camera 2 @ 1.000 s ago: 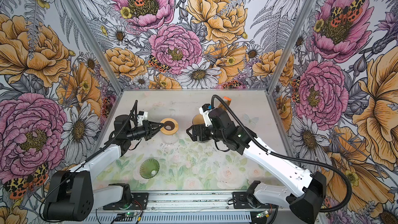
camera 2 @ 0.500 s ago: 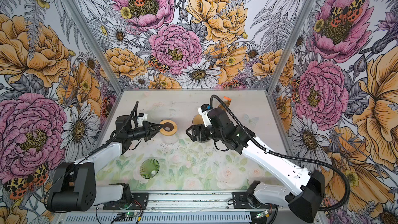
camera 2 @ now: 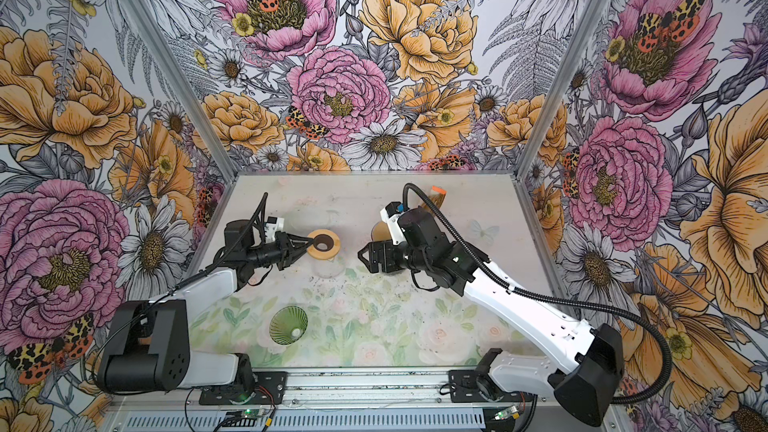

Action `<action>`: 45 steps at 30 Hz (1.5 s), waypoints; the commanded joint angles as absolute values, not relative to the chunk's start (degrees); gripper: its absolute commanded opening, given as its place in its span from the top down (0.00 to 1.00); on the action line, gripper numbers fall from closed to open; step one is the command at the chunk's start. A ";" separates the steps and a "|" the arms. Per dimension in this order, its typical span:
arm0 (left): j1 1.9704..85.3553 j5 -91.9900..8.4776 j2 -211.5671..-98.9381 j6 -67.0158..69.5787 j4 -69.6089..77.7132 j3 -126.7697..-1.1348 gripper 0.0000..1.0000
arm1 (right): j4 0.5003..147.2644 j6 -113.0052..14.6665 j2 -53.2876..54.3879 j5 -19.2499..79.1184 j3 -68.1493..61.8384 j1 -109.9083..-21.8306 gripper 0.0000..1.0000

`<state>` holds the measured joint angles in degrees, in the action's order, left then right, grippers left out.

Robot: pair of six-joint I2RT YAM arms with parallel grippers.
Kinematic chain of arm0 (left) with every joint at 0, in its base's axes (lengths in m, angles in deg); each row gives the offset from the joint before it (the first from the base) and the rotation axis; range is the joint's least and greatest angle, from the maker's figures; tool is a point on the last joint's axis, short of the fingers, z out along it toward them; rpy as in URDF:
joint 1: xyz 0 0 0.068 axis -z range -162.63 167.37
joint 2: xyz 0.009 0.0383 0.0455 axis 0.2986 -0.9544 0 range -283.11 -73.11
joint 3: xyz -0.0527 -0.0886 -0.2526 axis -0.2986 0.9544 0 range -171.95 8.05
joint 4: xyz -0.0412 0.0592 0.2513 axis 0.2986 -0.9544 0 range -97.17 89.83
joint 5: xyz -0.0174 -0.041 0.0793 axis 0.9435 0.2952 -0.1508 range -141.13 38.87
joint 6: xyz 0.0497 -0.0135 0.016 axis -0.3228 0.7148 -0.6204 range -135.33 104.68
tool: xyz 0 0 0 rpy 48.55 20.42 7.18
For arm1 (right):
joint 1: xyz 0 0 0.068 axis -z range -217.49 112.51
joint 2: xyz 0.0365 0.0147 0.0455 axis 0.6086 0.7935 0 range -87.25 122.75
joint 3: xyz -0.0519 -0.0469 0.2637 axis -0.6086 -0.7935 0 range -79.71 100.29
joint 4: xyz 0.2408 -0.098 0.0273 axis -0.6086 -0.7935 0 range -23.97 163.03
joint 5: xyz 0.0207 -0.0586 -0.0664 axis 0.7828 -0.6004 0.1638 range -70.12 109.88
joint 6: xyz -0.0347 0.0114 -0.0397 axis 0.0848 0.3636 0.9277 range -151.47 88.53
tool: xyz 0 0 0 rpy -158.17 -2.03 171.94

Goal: Place the coffee filter in the dripper
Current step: 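Carry the wooden ring with left gripper toward the glass kettle, then lower the wooden ring onto the glass kettle top and open left gripper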

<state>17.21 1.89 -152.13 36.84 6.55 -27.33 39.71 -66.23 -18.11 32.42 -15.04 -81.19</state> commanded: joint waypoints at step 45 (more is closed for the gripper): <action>19.04 -9.36 -150.31 17.72 -24.51 -40.54 0.64 | 42.86 -65.55 -15.82 32.98 -17.13 -82.21 0.12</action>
<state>18.06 -8.34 -149.55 19.22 -24.37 -38.87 41.31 -66.06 -16.14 32.66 -16.66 -81.80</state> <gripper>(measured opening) 0.364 0.885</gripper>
